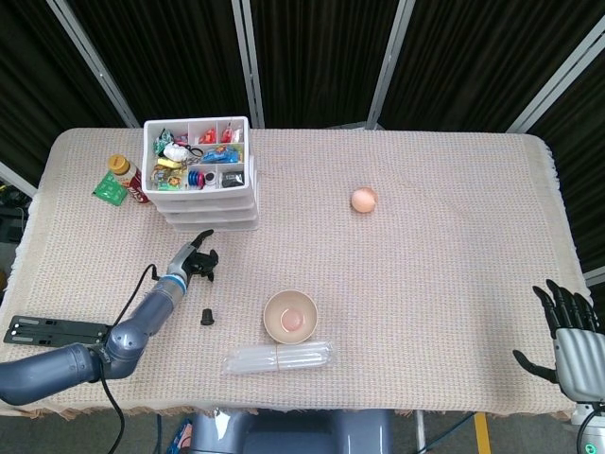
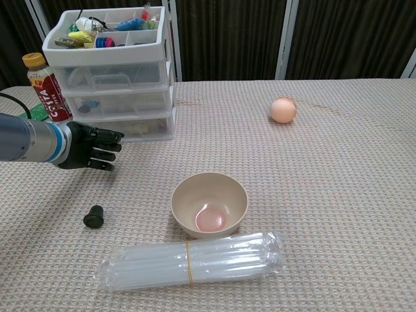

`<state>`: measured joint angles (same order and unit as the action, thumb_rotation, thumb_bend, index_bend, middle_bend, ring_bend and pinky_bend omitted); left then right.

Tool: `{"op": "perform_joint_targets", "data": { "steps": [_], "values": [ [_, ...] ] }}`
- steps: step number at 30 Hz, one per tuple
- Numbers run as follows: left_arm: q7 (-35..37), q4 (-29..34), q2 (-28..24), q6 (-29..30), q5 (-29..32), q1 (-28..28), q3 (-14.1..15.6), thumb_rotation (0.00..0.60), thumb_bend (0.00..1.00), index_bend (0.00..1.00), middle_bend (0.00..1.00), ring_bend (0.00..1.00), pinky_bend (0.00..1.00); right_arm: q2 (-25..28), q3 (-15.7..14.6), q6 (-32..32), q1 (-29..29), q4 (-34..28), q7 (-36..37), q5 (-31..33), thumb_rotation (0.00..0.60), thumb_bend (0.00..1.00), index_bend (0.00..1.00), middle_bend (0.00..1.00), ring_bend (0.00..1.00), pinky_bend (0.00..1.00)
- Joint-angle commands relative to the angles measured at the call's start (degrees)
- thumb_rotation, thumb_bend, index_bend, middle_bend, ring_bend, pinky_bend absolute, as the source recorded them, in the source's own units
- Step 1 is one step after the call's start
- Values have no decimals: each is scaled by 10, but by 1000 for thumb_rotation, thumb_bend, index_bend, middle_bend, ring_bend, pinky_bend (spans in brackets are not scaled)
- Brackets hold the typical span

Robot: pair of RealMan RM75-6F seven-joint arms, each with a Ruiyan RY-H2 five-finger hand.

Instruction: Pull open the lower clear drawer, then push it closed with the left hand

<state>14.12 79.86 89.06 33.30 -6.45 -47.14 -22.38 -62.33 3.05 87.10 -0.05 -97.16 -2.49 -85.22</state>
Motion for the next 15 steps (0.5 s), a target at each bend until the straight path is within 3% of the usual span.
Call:
{"op": "perform_joint_targets", "data": {
  "steps": [1, 15],
  "values": [
    [1, -15, 11, -12, 2, -9, -1, 600, 762, 0, 970, 896, 687, 0, 0, 1, 0, 0, 1, -1, 600, 75, 91, 0, 0, 0],
    [17, -55, 48, -19, -2, -26, -10, 600, 761, 11, 970, 895, 687, 0, 1, 3, -1, -2, 2, 1, 600, 75, 92, 0, 0, 0]
  ]
}}
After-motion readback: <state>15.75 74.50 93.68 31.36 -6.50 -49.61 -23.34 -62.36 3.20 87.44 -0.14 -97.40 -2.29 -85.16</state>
